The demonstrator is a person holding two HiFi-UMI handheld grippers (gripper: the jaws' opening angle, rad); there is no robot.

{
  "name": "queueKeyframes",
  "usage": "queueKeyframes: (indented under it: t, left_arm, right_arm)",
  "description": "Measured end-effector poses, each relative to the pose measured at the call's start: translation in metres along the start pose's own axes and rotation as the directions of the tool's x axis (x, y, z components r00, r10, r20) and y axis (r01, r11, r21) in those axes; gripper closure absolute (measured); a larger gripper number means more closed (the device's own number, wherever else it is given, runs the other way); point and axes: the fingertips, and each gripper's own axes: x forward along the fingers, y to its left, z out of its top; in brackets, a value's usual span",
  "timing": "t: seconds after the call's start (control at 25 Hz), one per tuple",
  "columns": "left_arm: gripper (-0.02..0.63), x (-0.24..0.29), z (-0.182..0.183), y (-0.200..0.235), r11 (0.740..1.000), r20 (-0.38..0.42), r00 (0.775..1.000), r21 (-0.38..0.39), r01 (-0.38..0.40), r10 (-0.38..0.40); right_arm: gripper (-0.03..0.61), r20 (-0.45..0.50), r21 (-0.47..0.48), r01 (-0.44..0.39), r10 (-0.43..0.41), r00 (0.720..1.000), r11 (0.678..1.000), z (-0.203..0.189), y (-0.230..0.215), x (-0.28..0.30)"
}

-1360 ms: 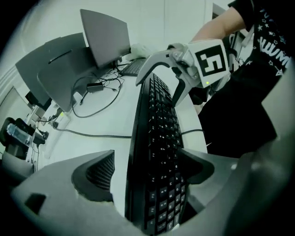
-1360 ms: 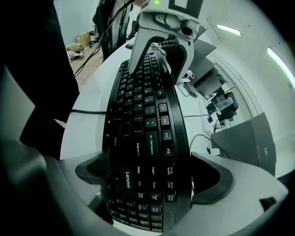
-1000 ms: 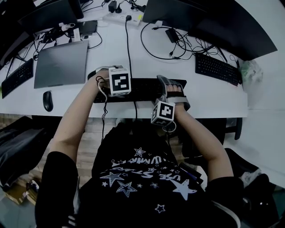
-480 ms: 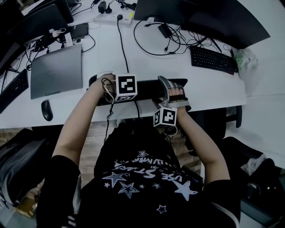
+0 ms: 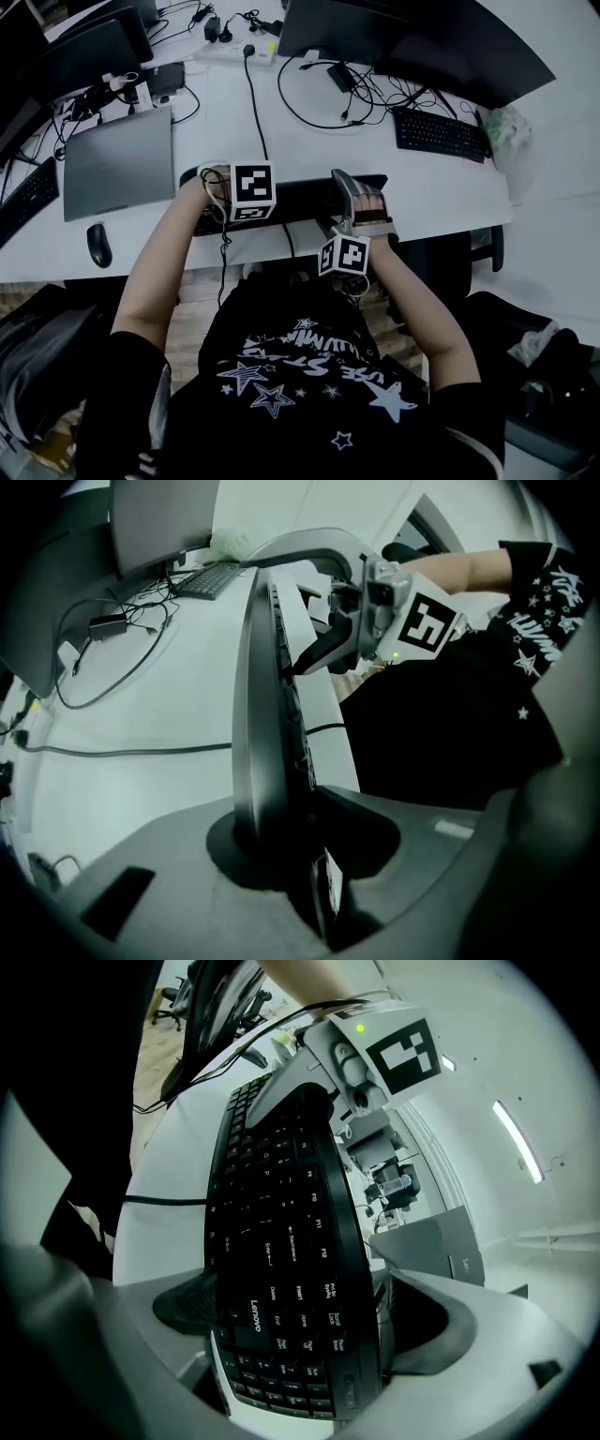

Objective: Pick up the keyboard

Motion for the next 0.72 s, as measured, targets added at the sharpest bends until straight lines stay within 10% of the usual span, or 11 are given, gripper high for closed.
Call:
queueKeyframes:
  t: [0.36,0.72]
  left_arm:
    - [0.520,-0.020,0.003,0.021,0.968,0.106,0.979,-0.204,-0.148,0.172]
    - [0.522,-0.029,0.015,0.001,0.782,0.167,0.900,-0.574,-0.244,0.403]
  right_arm:
    - [0.037,0.147,0.227,0.104,-0.140,0.979,0.968,-0.006,-0.045,-0.031]
    - [0.054,0.256,0.451,0.046,-0.179,0.950,0.891,-0.038,-0.065,-0.055]
